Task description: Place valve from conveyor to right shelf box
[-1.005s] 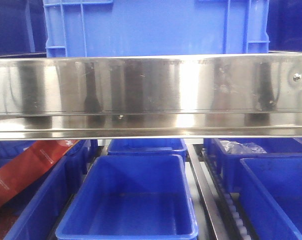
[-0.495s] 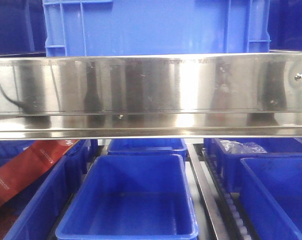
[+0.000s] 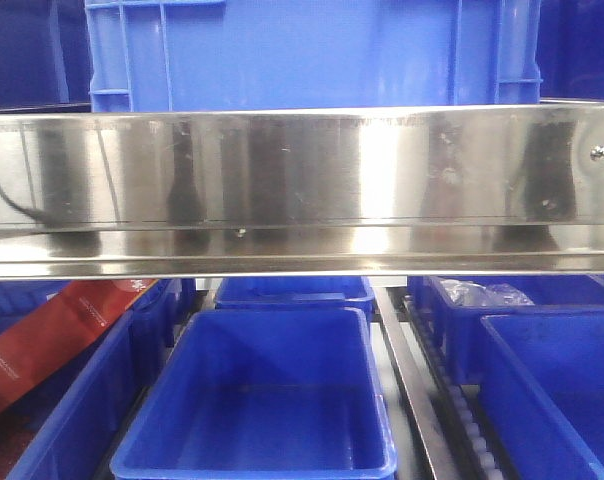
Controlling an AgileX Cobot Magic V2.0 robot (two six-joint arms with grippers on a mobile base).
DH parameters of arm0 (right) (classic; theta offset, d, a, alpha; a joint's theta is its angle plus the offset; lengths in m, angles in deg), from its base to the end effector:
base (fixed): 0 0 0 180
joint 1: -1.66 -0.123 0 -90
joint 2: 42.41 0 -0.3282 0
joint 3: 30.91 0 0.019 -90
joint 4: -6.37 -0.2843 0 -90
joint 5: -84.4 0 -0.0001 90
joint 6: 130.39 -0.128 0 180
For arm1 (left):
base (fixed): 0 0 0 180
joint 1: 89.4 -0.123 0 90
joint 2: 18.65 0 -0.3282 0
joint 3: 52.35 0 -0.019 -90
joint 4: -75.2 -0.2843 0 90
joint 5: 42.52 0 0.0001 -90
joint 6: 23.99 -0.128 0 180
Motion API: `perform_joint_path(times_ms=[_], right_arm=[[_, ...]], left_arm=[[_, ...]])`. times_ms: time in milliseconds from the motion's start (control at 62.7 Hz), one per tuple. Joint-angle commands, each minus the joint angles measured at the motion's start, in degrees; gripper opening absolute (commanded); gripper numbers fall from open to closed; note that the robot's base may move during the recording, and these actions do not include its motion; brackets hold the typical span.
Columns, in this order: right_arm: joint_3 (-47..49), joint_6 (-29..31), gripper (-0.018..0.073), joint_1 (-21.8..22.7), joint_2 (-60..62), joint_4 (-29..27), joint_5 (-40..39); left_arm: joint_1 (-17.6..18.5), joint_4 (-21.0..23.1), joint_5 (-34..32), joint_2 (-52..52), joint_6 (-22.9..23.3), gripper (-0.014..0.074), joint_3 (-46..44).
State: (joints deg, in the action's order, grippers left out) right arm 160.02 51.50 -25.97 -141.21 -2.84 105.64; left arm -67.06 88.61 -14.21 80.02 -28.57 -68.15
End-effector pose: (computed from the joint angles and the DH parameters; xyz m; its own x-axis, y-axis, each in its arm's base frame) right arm 0.3992 0.2174 0.4355 -0.3442 -0.0486 -0.9377 -0.4747 0.8707 0.1291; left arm 0.4093 -0.1835 0.4569 -0.3816 0.0207 -0.9241 0.4282 0.8900 -0.1568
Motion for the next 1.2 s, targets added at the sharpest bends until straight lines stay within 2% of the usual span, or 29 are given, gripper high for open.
perform_joint_path(times_ms=[0,144,335,415,543,702,798,862,926,1005,1085,1181], right_arm=[[1.1,0.3,-0.0134,0.0,0.6,-0.5,-4.8],[1.1,0.3,0.0079,0.0,-0.4,-0.5,-4.8],[1.1,0.3,0.0358,0.0,-2.0,-0.5,-4.9],[1.1,0.3,0.0459,0.0,-2.1,-0.5,-4.9],[1.1,0.3,0.0502,0.0,-2.1,-0.5,-4.9],[1.1,0.3,0.0496,0.0,-2.0,-0.5,-4.8],[1.1,0.3,0.0466,0.0,-1.3,-0.5,-4.1],[1.1,0.3,0.039,0.0,-0.8,-0.5,-3.3],[1.1,0.3,0.0269,0.0,-0.4,-0.5,-2.2],[1.1,0.3,0.0043,0.1,-0.3,-0.4,-1.9],[1.1,0.3,-0.0157,0.2,-0.3,-0.4,-1.8],[1.1,0.3,-0.0162,0.6,0.7,-0.2,-0.8]], left_arm=[[1.3,1.2,-2.6,0.6,-0.1,0.0022,-0.9],[3.1,1.1,-3.0,2.0,-0.1,0.0209,-0.9],[3.7,0.8,-3.2,2.7,-0.1,0.0346,-0.9],[3.7,-1.0,-3.2,2.7,-0.1,0.0401,-0.9],[3.7,-1.1,-3.2,2.7,-0.1,0.043,-0.9],[3.7,-1.1,-3.2,2.7,-0.1,0.0388,-0.9],[3.7,-1.1,-3.2,2.6,-0.1,0.027,-0.9],[3.7,-1.1,-3.2,2.6,-0.1,0.0153,-0.9],[3.7,-1.1,-3.2,2.6,-0.1,0.0031,-0.9],[3.7,-1.1,-3.2,2.6,-0.1,-0.01,-0.9],[3.6,-1.3,-4.1,2.6,-0.1,-0.0111,-0.9],[3.6,-3.2,-4.4,1.7,-0.1,-0.0111,-0.9]])
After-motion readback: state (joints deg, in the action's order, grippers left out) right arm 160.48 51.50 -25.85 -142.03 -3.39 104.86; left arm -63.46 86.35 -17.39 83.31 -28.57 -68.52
